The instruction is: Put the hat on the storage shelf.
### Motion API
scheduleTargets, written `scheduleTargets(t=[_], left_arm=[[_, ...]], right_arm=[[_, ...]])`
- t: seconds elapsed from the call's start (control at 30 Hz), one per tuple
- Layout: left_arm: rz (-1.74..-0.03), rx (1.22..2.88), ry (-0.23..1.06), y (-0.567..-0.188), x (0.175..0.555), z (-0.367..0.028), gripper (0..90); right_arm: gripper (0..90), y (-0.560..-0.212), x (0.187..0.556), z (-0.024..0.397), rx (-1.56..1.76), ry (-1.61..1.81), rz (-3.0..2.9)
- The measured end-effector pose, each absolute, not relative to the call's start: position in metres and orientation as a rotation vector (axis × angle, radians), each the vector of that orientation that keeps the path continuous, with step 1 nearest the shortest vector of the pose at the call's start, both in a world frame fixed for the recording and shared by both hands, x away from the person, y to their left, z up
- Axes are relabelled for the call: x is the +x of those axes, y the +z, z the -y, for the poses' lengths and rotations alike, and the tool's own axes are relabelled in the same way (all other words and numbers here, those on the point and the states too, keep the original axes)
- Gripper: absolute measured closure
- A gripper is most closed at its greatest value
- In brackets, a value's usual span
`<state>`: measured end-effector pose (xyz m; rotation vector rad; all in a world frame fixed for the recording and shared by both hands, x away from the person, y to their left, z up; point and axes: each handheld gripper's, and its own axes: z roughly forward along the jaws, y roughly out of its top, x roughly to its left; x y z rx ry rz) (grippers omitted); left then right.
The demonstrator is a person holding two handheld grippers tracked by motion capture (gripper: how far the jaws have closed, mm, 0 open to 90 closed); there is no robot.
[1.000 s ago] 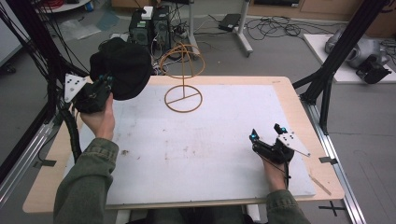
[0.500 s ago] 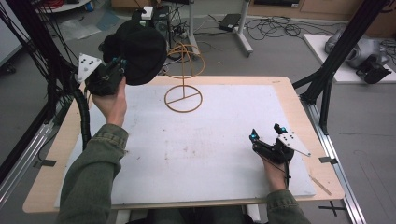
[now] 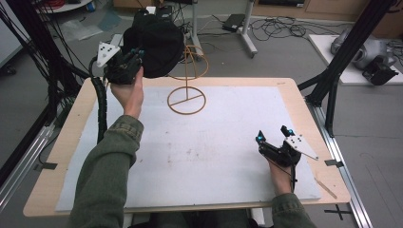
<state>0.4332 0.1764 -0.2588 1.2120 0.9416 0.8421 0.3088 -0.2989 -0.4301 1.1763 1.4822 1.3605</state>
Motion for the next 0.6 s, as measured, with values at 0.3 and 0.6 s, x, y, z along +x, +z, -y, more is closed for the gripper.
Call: scheduleTargets(t=[0.3,0.6], left_arm=[[-0.955,1.201,0.779,-0.252,0.457,-0.157,87.7],[-0.98,1.223,0.759,-0.243,0.477,-0.136,87.6]], right_arm=[[9.9,-0.43,0.309,0.298,1.172,1.374,-1.5],[9.9,-0.431,0.308,0.295,1.147,1.362,-1.533]])
